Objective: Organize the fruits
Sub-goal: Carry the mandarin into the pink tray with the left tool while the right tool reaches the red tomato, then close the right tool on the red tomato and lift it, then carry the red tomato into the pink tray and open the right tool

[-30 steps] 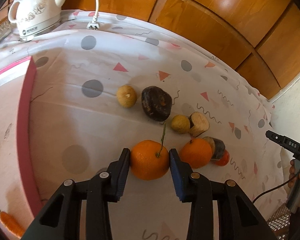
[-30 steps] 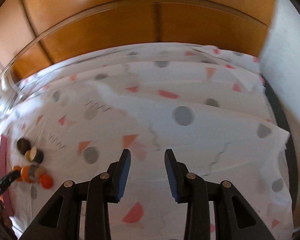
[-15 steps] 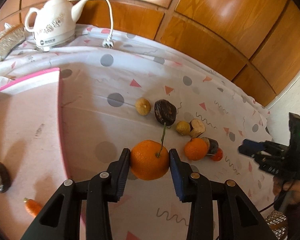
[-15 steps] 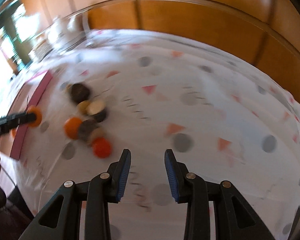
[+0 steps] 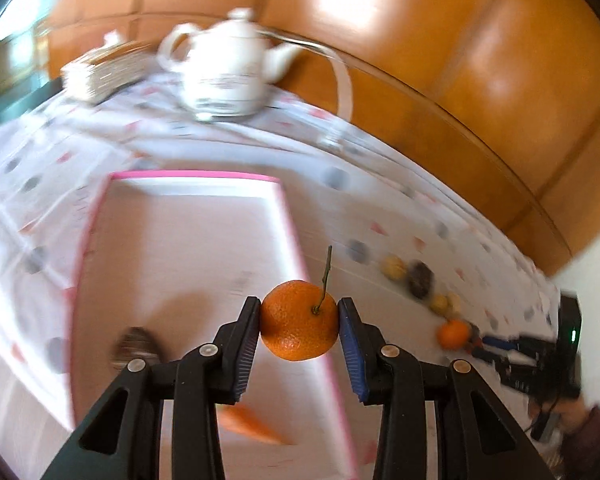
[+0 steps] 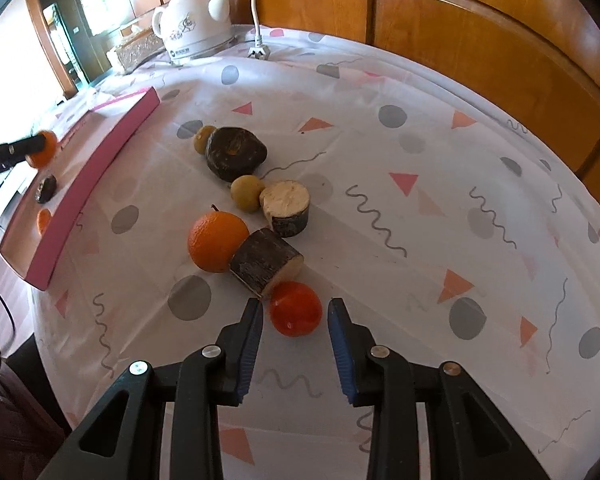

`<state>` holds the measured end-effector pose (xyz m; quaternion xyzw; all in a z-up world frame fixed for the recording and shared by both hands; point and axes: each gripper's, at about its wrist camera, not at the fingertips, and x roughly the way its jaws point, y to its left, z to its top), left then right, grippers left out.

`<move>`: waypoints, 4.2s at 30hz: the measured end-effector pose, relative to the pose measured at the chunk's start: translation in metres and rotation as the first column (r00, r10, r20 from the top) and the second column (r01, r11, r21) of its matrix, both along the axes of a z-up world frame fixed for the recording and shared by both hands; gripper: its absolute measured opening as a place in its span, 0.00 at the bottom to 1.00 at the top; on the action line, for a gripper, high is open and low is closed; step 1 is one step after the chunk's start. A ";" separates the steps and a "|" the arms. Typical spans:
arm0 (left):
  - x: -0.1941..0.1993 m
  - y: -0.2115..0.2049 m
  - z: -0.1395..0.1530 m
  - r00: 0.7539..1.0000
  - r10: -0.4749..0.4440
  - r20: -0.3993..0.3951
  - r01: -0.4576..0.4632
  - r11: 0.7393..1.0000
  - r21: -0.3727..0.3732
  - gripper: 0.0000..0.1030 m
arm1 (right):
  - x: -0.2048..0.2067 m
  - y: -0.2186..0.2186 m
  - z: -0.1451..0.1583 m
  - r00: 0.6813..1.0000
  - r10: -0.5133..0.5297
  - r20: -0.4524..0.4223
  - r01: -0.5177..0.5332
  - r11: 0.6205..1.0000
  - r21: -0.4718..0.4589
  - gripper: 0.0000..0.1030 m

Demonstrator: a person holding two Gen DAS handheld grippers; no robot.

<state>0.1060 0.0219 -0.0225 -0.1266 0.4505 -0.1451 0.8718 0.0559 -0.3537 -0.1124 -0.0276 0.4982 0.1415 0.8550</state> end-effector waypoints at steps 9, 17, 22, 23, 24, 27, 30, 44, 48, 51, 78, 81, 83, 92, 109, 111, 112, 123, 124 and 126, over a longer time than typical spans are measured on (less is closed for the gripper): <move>0.025 0.074 -0.010 0.985 0.161 -0.065 -0.165 0.985 -0.057 0.38 | 0.001 0.004 -0.009 1.000 0.019 -0.014 -0.019 0.999 -0.036 0.31; 0.056 0.074 -0.031 0.973 0.216 -0.078 -0.215 0.976 0.028 0.39 | -0.002 0.005 -0.009 1.000 0.028 -0.012 -0.028 0.998 -0.055 0.28; 0.059 0.070 -0.037 0.968 0.248 -0.047 -0.242 0.964 0.110 0.43 | 0.001 0.006 -0.010 1.000 0.019 -0.014 -0.020 0.999 -0.046 0.28; 0.057 0.069 -0.037 0.969 0.244 -0.041 -0.238 0.965 0.110 0.47 | 0.001 0.006 -0.010 1.000 0.020 -0.014 -0.020 0.999 -0.046 0.28; 0.055 0.069 -0.037 0.969 0.244 -0.036 -0.238 0.964 0.115 0.49 | 0.001 0.005 -0.010 1.000 0.020 -0.015 -0.021 0.999 -0.044 0.28; 0.047 0.065 -0.033 0.967 0.253 -0.012 -0.249 0.958 0.141 0.54 | 0.000 0.005 -0.010 1.000 0.018 -0.015 -0.019 0.999 -0.044 0.28; 0.031 0.061 -0.026 0.961 0.276 0.012 -0.275 0.949 0.153 0.54 | -0.001 0.006 -0.009 1.000 0.021 -0.010 -0.021 0.998 -0.052 0.28; -0.043 0.023 -0.011 0.968 0.216 0.126 -0.243 0.932 0.271 0.79 | -0.013 0.025 -0.007 0.990 0.137 -0.028 -0.138 0.989 -0.059 0.27; -0.052 0.021 -0.014 0.968 0.219 0.120 -0.245 0.929 0.278 0.81 | -0.018 0.030 -0.006 0.985 0.168 -0.041 -0.169 0.985 -0.042 0.27; -0.058 0.018 -0.016 0.969 0.215 0.123 -0.242 0.929 0.281 0.84 | -0.024 0.040 -0.004 0.977 0.210 -0.043 -0.211 0.977 -0.028 0.27; -0.075 0.033 -0.022 0.949 0.283 0.143 -0.310 0.921 0.237 1.00 | -0.033 0.117 0.022 0.964 0.264 0.022 -0.265 0.962 0.058 0.27; -0.075 0.039 -0.024 0.944 0.302 0.134 -0.327 0.913 0.243 1.00 | -0.030 0.133 0.029 0.966 0.255 0.049 -0.258 0.961 0.102 0.27; -0.075 0.043 -0.025 0.940 0.314 0.133 -0.338 0.911 0.236 1.00 | -0.028 0.145 0.035 0.966 0.251 0.063 -0.257 0.958 0.124 0.27; -0.079 0.061 -0.029 0.923 0.366 0.123 -0.384 0.897 0.217 1.00 | -0.011 0.195 0.063 0.956 0.255 0.142 -0.279 0.942 0.188 0.27; -0.080 0.080 -0.040 0.904 0.418 0.093 -0.428 0.885 0.184 1.00 | 0.018 0.250 0.042 0.969 0.227 0.094 -0.237 0.965 0.116 0.35; -0.081 0.078 -0.039 0.906 0.412 0.103 -0.424 0.886 0.189 1.00 | 0.012 0.246 0.045 0.968 0.226 0.108 -0.238 0.966 0.106 0.35; -0.081 0.076 -0.038 0.907 0.408 0.110 -0.422 0.886 0.192 1.00 | 0.010 0.245 0.047 0.967 0.228 0.116 -0.239 0.966 0.099 0.35; -0.086 0.050 -0.024 0.934 0.300 0.193 -0.339 0.914 0.224 1.00 | -0.019 0.201 0.061 0.966 0.197 0.166 -0.202 0.979 0.016 0.36; -0.087 0.048 -0.023 0.936 0.294 0.195 -0.334 0.915 0.227 1.00 | -0.021 0.195 0.061 0.967 0.189 0.169 -0.194 0.981 0.010 0.36; -0.087 0.046 -0.023 0.939 0.282 0.197 -0.324 0.917 0.231 1.00 | -0.023 0.185 0.062 0.969 0.177 0.171 -0.179 0.984 -0.004 0.36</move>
